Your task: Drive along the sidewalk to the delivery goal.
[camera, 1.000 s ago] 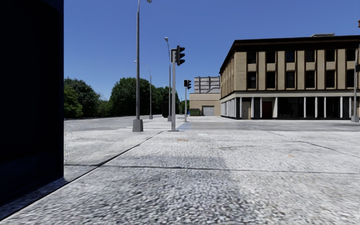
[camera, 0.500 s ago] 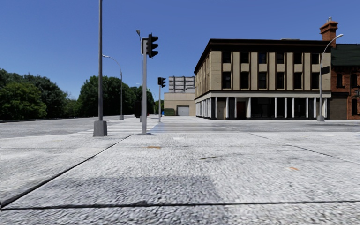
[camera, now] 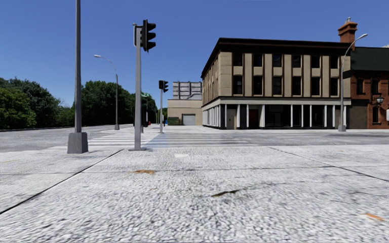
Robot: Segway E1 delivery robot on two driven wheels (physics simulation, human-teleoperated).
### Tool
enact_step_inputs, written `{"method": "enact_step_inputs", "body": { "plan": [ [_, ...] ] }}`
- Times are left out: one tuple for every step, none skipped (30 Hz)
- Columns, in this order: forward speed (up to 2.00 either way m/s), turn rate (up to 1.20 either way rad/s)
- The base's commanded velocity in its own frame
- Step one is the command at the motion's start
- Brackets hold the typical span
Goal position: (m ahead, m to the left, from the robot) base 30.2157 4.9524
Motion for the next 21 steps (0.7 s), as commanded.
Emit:
{"method": "enact_step_inputs", "body": {
  "plan": [
    [2.0,0.0],
    [2.0,0.0],
    [2.0,0.0],
    [2.0,0.0],
    [2.0,0.0],
    [2.0,0.0],
    [2.0,0.0],
    [2.0,0.0],
    [2.0,0.0],
    [2.0,0.0],
    [2.0,0.0],
    [2.0,0.0],
    [2.0,0.0],
    [2.0,0.0],
    [2.0,0.0],
    [2.0,0.0],
    [2.0,0.0],
    [2.0,0.0],
    [2.0,0.0],
    [2.0,0.0],
    [2.0,0.0]
  ]
}}
